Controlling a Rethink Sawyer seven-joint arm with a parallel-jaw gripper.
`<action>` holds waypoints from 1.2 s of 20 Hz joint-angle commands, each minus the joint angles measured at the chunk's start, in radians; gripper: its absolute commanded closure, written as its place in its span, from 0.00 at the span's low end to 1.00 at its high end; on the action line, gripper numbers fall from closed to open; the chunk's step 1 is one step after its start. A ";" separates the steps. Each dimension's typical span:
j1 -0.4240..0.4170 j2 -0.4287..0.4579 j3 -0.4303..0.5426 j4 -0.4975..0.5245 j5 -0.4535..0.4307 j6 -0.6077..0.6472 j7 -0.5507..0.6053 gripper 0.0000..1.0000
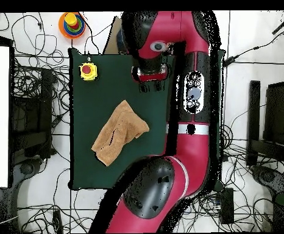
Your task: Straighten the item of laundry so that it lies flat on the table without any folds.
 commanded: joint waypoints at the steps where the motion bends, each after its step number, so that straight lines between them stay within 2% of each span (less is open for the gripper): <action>1: 0.022 -0.003 0.065 -0.054 -0.141 0.081 -0.240 0.00; 10: 0.022 -0.003 0.174 -0.125 -0.293 0.133 -0.319 0.00; 17: 0.006 0.010 0.357 -0.189 -0.514 0.157 -0.375 0.00; 18: -0.001 0.021 0.405 -0.203 -0.532 0.123 -0.326 0.00; 21: -0.023 0.068 0.587 -0.252 -0.597 -0.023 -0.063 0.00; 24: -0.040 0.091 0.712 -0.272 -0.724 -0.055 0.075 0.00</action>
